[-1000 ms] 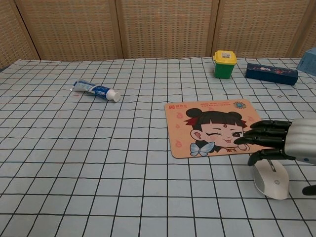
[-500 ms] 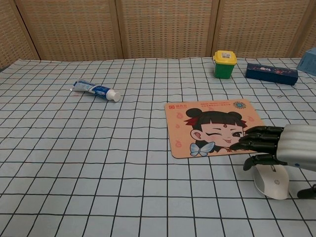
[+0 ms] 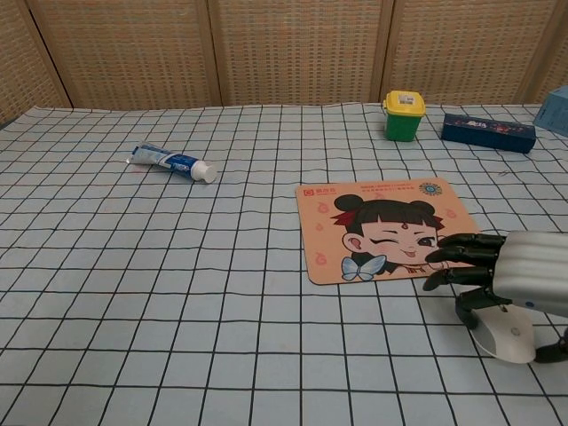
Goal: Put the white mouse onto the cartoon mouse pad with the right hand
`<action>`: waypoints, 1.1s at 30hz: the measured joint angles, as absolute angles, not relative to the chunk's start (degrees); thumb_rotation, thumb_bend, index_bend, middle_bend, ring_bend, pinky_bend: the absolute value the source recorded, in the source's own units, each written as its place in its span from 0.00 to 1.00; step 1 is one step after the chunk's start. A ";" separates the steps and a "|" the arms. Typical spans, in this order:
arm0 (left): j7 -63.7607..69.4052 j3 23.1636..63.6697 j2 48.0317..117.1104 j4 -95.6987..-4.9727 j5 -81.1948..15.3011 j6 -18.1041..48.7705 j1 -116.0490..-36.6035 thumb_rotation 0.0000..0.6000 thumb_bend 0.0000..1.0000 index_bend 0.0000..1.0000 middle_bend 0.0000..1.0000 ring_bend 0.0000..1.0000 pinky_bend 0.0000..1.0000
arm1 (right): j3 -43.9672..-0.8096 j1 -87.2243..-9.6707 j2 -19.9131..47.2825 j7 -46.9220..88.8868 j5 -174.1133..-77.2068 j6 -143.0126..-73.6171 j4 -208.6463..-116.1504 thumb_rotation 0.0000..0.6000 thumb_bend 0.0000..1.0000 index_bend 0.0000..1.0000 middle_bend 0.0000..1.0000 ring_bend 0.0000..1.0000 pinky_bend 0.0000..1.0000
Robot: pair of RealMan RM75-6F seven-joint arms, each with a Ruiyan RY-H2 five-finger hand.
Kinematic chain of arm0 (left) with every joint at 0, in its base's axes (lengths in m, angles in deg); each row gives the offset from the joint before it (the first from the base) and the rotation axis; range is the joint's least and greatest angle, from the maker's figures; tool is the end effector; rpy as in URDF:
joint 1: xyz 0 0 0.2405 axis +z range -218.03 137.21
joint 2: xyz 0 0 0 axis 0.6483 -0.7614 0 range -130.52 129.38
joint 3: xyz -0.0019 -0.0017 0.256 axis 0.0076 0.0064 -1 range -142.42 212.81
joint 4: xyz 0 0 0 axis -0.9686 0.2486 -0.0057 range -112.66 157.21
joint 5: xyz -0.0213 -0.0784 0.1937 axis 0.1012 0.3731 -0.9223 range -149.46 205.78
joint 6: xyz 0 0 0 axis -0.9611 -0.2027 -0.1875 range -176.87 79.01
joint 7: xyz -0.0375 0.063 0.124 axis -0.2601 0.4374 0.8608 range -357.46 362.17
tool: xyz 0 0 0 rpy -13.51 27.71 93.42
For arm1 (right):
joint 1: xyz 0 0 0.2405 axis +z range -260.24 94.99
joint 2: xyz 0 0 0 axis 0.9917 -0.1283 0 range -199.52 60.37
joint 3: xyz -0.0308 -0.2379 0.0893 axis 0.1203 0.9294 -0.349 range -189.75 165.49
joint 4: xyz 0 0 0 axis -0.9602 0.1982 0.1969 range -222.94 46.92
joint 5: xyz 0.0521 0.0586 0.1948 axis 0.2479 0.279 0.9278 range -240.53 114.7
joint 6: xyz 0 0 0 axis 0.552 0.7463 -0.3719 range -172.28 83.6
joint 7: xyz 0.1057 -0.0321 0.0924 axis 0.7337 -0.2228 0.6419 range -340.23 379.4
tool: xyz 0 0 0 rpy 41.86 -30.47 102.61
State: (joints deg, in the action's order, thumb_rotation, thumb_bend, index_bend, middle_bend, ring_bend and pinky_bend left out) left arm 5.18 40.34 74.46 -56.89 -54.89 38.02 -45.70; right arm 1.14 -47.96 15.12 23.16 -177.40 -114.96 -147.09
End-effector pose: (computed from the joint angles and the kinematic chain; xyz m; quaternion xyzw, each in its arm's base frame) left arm -0.3378 0.1930 0.1314 -0.5744 -0.3532 -0.3758 0.6357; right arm -0.2634 -0.2587 0.0013 0.9094 -0.1180 0.3059 0.2558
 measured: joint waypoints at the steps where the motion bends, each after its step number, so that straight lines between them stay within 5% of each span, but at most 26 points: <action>1: 5.15 40.35 74.46 -56.89 -54.87 38.04 -45.69 1.00 0.04 0.00 0.00 0.00 0.00 | 1.16 -47.98 15.24 23.33 -177.46 -115.32 -146.93 1.00 0.16 0.72 0.49 0.35 0.38; 3: 5.03 40.37 74.44 -56.89 -54.76 37.97 -45.69 1.00 0.04 0.00 0.00 0.00 0.00 | 1.26 -48.03 15.51 23.72 -177.74 -116.32 -146.42 1.00 0.17 0.80 0.57 0.44 0.48; 8: 5.02 40.23 74.48 -56.93 -54.89 37.84 -45.74 1.00 0.04 0.00 0.00 0.00 0.00 | 1.39 -48.16 16.09 24.82 -178.53 -119.51 -144.65 1.00 0.18 0.83 0.63 0.50 0.53; 33: 5.03 40.33 74.51 -57.04 -54.49 37.55 -45.86 1.00 0.04 0.00 0.00 0.00 0.00 | -1.85 -45.49 15.19 20.51 -178.46 -123.04 -143.72 1.00 0.18 0.83 0.64 0.52 0.54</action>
